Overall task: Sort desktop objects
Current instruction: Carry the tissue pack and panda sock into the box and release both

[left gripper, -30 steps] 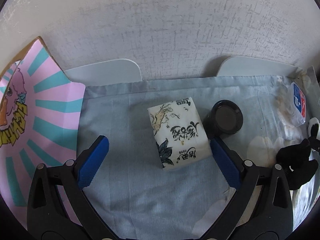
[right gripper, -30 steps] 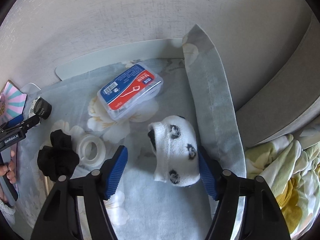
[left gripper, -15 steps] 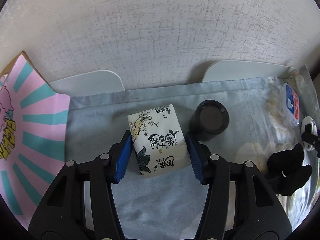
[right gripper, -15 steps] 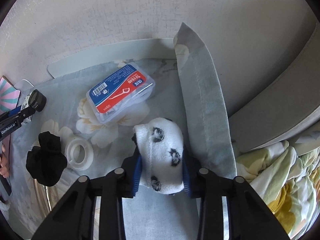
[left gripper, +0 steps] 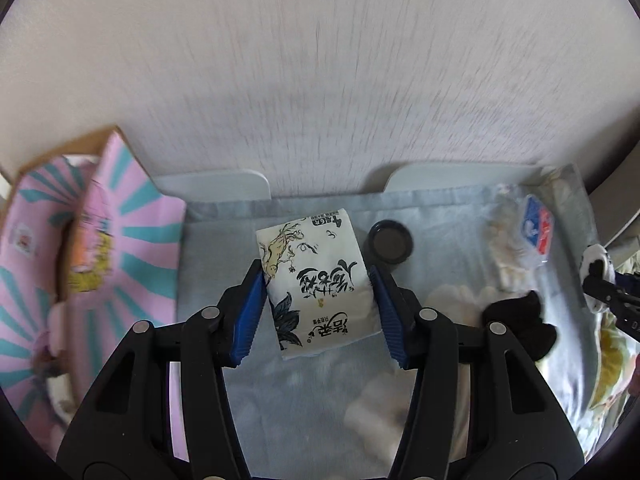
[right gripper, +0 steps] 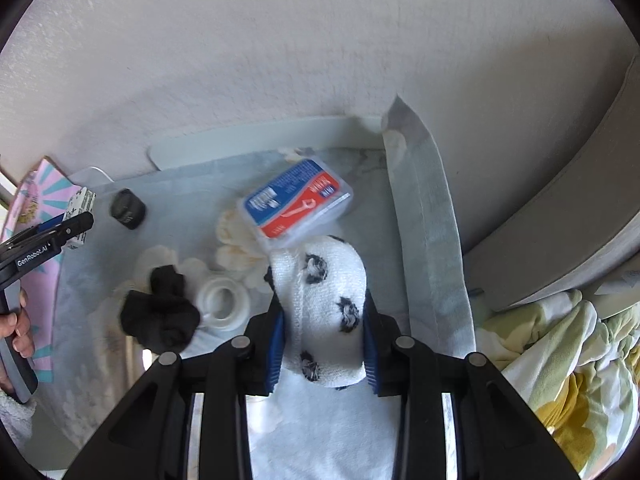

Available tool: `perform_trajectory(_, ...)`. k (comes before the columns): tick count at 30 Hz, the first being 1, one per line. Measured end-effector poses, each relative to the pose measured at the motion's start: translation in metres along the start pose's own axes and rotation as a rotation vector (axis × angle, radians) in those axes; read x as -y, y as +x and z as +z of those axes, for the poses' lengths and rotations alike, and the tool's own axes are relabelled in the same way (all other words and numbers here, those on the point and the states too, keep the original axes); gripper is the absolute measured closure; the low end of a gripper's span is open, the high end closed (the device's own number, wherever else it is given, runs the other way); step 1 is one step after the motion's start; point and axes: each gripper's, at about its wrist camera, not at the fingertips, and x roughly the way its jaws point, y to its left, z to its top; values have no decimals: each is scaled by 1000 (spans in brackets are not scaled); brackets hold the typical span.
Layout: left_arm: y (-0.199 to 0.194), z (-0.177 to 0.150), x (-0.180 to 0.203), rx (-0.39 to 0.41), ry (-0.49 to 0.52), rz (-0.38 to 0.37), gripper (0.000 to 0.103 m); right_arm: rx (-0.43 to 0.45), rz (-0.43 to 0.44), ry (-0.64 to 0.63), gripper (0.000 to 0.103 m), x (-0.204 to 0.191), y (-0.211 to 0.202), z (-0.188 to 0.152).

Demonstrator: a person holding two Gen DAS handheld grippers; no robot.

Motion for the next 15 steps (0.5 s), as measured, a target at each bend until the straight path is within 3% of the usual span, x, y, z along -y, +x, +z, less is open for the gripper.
perform_trajectory(15,-124,17,-37,99,23,18,54,85,45,-58,73,-48,-92,38)
